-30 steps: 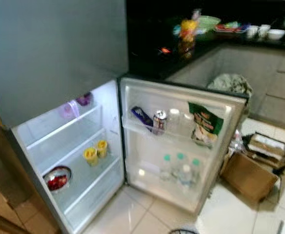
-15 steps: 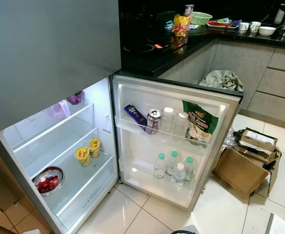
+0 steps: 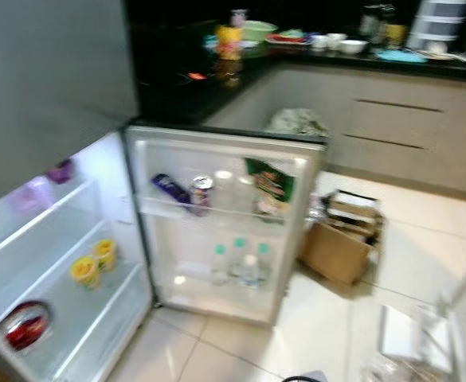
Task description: Restocking fridge
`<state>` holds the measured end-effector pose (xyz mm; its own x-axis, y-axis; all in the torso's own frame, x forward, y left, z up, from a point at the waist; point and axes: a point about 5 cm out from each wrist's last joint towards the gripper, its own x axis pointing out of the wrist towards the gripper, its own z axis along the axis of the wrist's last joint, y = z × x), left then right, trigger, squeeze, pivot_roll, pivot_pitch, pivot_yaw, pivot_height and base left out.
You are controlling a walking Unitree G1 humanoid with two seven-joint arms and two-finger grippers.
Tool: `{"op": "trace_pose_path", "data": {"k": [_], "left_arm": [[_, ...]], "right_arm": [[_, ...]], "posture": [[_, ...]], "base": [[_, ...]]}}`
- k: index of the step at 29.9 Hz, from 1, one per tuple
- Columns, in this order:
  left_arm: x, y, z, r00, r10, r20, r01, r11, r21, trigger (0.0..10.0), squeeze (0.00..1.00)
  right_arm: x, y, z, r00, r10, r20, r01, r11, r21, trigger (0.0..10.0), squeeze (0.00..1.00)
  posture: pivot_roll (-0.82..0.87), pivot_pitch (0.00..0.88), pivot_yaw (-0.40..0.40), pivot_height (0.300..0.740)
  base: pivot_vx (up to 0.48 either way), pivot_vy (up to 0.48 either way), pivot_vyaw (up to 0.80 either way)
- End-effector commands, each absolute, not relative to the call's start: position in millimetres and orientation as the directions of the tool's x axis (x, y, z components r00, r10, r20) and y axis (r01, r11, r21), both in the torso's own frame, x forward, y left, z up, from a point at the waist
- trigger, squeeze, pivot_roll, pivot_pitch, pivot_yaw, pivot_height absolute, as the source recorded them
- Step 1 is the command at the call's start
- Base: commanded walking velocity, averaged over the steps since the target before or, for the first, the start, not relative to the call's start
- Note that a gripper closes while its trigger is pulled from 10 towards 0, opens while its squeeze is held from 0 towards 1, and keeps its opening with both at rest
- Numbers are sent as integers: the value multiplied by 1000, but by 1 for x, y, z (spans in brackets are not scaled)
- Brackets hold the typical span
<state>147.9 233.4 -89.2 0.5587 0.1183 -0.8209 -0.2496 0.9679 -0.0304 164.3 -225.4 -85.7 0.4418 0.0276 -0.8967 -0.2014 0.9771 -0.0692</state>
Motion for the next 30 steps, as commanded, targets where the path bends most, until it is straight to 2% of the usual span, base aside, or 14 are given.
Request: {"op": "trace_pose_path", "data": {"k": [1, 3, 26, 30], "left_arm": [[146, 229, -91, 550, 100, -829, -235, 971, -39, 10000, 0], [146, 229, -91, 550, 99, -829, -235, 971, -40, 10000, 0], [147, 227, -91, 554, 83, -829, -209, 977, -41, 10000, 0], [147, 226, -91, 554, 81, -829, -206, 978, -42, 10000, 0]], "right_arm": [[163, -226, -86, 443, 15, -896, -175, 982, -70, 10000, 0], [163, -226, -86, 446, 12, -895, -167, 983, -70, 10000, 0], [164, -226, -86, 449, 6, -893, -180, 980, -83, 10000, 0], [164, -226, -86, 451, 4, -892, -176, 981, -84, 10000, 0]], "posture": [[-85, 0, 12, 740], [-85, 0, 12, 740], [-82, 0, 13, 740], [-82, 0, 13, 740]], "base": [[0, 0, -644], [0, 0, -644], [0, 0, 0], [244, 0, 0]]}}
